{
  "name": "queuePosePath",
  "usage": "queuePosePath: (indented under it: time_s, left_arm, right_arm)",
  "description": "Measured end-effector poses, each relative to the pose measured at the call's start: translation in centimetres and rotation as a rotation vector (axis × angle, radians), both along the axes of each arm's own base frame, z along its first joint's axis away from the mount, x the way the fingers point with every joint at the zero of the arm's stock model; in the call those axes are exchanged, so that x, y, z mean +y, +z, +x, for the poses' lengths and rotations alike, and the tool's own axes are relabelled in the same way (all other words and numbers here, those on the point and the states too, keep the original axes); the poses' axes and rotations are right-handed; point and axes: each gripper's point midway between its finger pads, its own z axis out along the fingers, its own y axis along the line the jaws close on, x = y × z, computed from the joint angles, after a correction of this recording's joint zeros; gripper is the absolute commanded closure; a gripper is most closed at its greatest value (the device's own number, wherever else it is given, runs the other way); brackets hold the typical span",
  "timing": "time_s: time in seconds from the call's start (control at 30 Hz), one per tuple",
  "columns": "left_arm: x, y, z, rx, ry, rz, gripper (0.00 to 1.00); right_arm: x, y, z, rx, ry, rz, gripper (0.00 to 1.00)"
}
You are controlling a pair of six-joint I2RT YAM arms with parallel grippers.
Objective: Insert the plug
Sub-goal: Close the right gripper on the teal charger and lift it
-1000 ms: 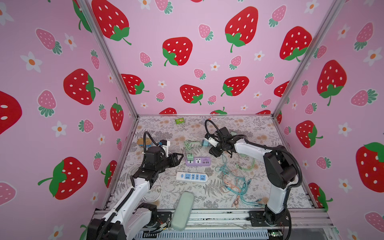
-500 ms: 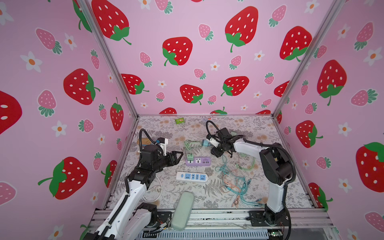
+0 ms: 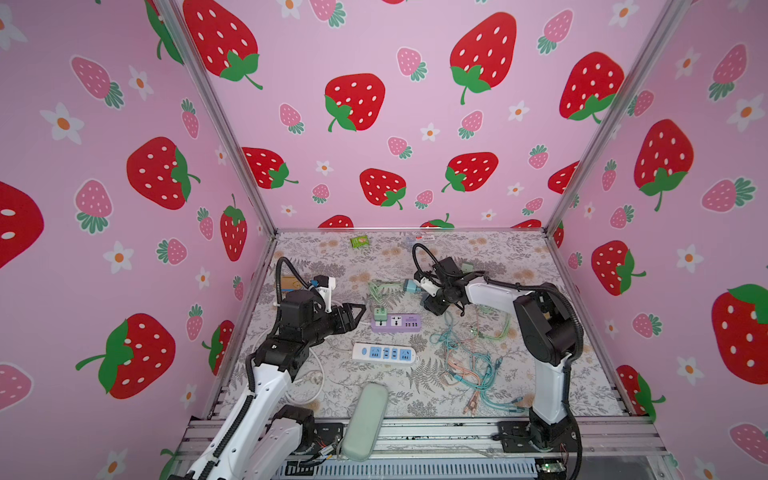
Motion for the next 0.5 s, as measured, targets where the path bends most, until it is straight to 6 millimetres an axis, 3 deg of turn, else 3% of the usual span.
queuePosePath:
  time_s: [0.3, 0.5]
  left_arm:
    - [-0.03, 0.30, -0.14, -0.010, -0.003, -0.003, 0.33]
    - [-0.26, 0.37, -0.30, -0.009, -0.017, -0.012, 0.33]
  right_arm:
    - [0.17, 0.05, -0.04, 0.007, -0.006, 0.014, 0.70]
    - [0.15, 0.21, -0.86, 0.013, -0.003, 0.048, 0.71]
